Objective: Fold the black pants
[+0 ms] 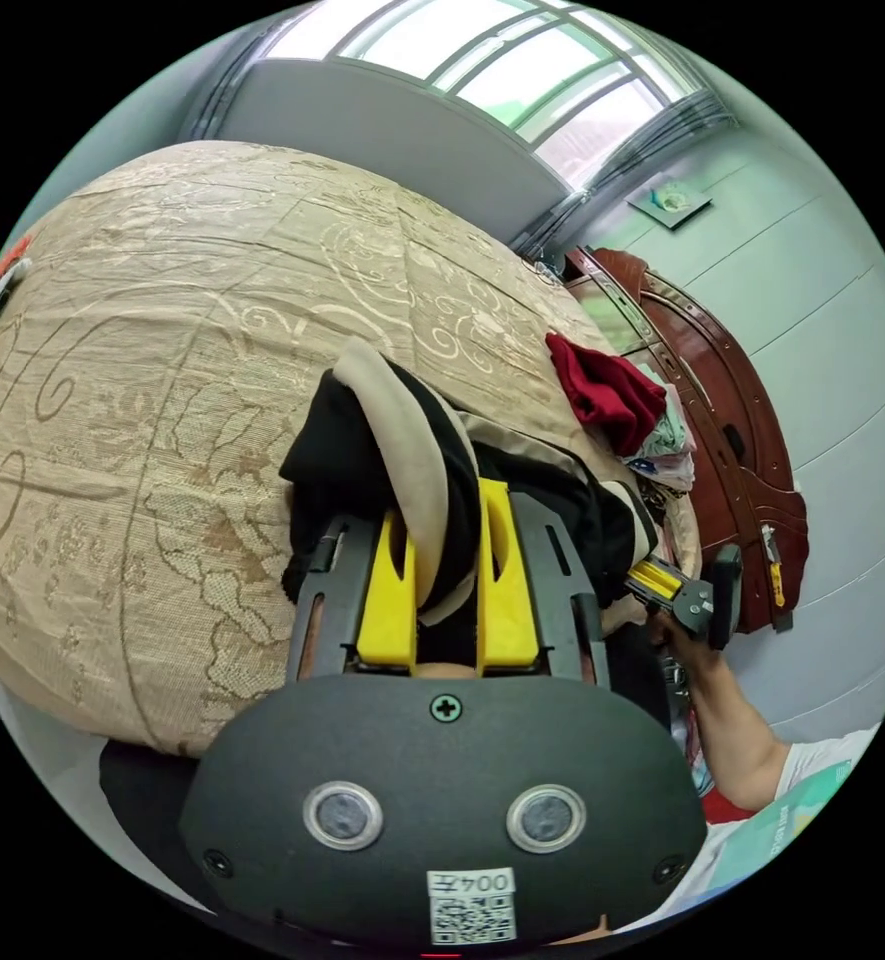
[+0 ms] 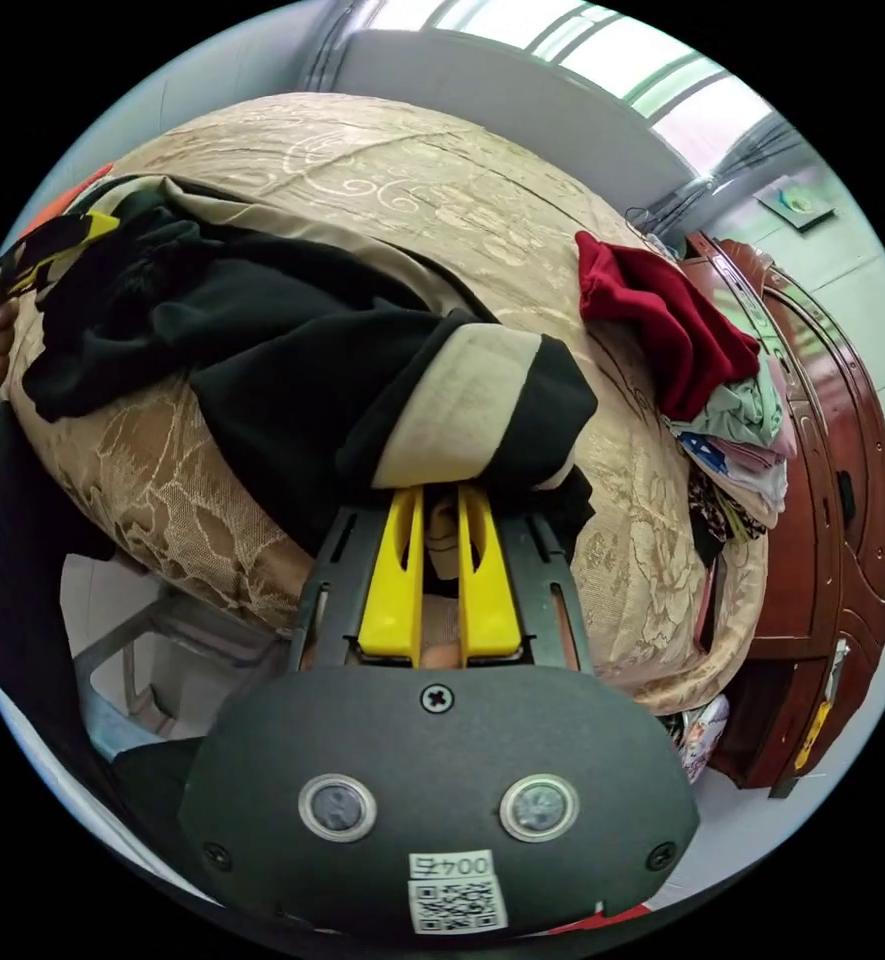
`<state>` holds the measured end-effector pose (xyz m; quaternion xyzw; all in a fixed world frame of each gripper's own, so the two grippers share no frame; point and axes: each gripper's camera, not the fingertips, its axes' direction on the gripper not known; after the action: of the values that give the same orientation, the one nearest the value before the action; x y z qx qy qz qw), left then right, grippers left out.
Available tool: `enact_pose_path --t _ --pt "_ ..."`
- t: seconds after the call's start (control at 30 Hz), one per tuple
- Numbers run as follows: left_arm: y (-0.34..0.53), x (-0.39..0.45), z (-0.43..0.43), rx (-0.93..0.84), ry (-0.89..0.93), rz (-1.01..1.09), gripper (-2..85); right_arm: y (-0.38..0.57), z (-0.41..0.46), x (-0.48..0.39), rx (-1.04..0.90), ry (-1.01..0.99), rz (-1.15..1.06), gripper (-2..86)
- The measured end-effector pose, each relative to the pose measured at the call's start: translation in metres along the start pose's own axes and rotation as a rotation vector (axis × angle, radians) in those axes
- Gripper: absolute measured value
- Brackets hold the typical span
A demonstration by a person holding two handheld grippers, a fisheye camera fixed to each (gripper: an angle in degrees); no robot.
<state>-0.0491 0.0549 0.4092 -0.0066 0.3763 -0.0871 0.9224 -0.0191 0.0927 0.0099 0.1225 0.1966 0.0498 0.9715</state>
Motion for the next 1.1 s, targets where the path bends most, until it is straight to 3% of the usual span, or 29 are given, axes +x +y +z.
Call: enact_pose_path --t 0.13,0.23,0.3,0.43,0.6,0.77,0.9,0.97,1.1 --pt "0.000 0.010 0.014 0.005 0.022 0.030 12.9 -0.006 0.000 -0.004 0.004 0.004 -0.016 5.2" --pt "-0.004 0.013 0.019 -0.020 0.040 0.037 12.1 -0.004 -0.013 0.028 -0.009 -0.094 0.127 5.1" --pt "-0.007 0.008 0.017 -0.030 0.023 0.004 10.7 0.020 -0.061 0.064 0.169 -0.179 0.341 5.2" --pt "-0.014 -0.011 -0.016 -0.020 0.228 -0.066 9.4 0.040 -0.116 0.089 0.360 -0.422 0.452 7.7" --pt "-0.006 -0.048 -0.085 0.083 0.362 -0.150 10.6 0.001 -0.166 0.062 0.551 -0.508 0.310 11.3" --pt "0.015 -0.086 -0.113 0.162 0.503 -0.327 11.1 -0.070 -0.134 -0.056 0.410 -0.684 -0.006 13.6" --pt "0.018 -0.071 -0.106 0.149 0.576 -0.353 11.3 -0.090 -0.116 -0.178 0.372 -0.472 -0.241 10.9" --pt "0.015 -0.061 -0.107 0.139 0.579 -0.337 11.2 -0.092 -0.104 -0.186 0.362 -0.374 -0.215 4.6" --pt "0.009 -0.057 -0.114 0.030 0.475 -0.271 10.5 -0.094 -0.090 -0.106 0.335 -0.565 -0.081 0.2"
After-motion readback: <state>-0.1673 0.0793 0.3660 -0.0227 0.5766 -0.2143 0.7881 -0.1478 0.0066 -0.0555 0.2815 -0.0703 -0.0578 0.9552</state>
